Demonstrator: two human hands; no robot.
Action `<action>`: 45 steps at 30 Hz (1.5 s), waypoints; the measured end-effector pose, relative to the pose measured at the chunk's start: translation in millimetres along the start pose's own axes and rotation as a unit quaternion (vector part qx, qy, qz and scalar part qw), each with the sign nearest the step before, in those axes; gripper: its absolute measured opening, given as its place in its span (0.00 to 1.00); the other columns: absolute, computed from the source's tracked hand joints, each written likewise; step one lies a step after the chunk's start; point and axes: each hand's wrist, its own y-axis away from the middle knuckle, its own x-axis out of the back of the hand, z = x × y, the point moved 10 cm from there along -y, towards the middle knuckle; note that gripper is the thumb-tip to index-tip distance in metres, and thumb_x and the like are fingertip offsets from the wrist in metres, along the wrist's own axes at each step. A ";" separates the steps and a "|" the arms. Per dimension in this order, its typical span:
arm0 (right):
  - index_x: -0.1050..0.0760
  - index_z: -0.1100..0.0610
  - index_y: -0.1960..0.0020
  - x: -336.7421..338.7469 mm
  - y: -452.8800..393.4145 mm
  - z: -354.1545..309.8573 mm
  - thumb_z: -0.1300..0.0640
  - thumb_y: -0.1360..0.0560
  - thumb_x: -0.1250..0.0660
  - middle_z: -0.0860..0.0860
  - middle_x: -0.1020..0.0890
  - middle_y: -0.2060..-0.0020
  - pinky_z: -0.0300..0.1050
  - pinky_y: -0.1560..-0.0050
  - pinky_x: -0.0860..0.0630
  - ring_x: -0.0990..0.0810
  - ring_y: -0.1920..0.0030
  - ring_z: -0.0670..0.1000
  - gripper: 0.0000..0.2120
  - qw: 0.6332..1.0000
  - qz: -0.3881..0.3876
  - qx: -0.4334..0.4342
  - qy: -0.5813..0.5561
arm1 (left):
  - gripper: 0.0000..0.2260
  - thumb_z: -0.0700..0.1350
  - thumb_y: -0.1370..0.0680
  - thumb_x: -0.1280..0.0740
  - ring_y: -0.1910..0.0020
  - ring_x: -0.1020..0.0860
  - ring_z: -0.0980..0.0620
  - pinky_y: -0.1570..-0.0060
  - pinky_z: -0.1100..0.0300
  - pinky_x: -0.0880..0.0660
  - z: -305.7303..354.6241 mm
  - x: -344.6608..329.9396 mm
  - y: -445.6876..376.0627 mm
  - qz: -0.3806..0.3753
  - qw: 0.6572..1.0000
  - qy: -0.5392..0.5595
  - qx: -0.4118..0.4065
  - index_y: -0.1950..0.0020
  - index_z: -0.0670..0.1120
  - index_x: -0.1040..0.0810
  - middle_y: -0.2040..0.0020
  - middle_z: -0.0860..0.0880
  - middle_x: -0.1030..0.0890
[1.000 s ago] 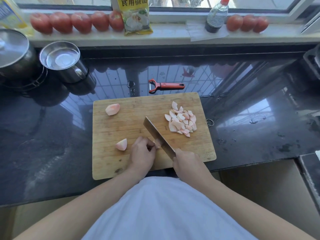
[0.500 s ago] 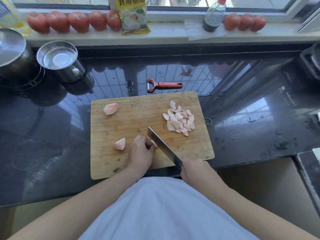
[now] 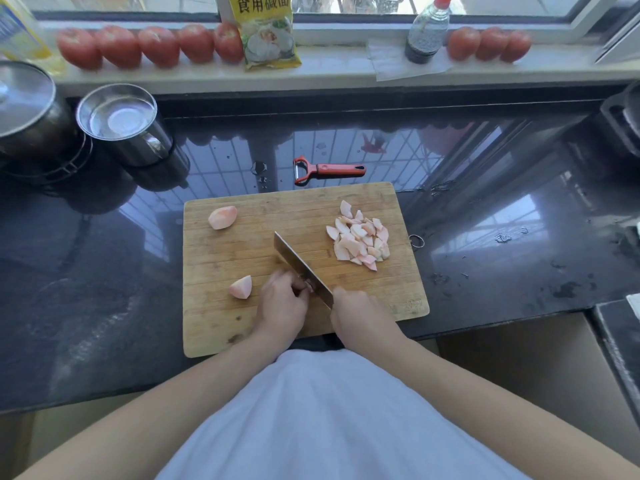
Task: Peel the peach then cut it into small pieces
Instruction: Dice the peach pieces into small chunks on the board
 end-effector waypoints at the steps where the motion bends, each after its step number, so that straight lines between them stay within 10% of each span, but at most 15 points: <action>1: 0.30 0.57 0.50 3.0 1.5 1.0 0.61 0.19 0.44 0.59 0.18 0.54 0.50 0.61 0.30 0.21 0.55 0.63 0.04 1.000 0.007 -0.001 -0.013 | 0.10 0.37 0.24 0.27 0.53 0.24 0.51 0.55 0.65 0.34 -0.2 0.3 0.5 0.001 1.000 -0.002 -0.002 0.63 0.46 0.21 0.53 0.48 0.21; 18: 0.27 0.53 0.49 -16.3 28.2 42.1 0.58 0.20 0.40 0.52 0.22 0.58 0.54 0.53 0.18 0.22 0.58 0.54 0.04 0.996 -0.065 -0.060 -0.002 | 0.13 0.40 0.20 0.29 0.53 0.24 0.50 0.56 0.63 0.34 0.8 6.1 5.9 0.005 0.998 -0.003 0.059 0.63 0.49 0.27 0.52 0.50 0.24; 40: 0.37 0.56 0.54 -6.9 14.8 19.2 0.61 0.20 0.43 0.59 0.21 0.57 0.50 0.62 0.34 0.30 0.61 0.60 0.05 0.998 -0.029 0.013 0.052 | 0.09 0.39 0.22 0.30 0.53 0.22 0.48 0.54 0.59 0.32 -9.8 2.7 0.8 0.015 0.997 -0.003 0.073 0.62 0.46 0.22 0.54 0.48 0.19; 45: 0.32 0.57 0.54 -5.5 28.9 38.2 0.58 0.20 0.42 0.55 0.22 0.58 0.53 0.59 0.24 0.23 0.58 0.61 0.05 1.000 -0.022 -0.008 0.007 | 0.07 0.40 0.20 0.31 0.52 0.26 0.50 0.54 0.60 0.35 -12.7 5.1 2.9 0.013 0.996 -0.049 0.075 0.59 0.42 0.22 0.51 0.50 0.24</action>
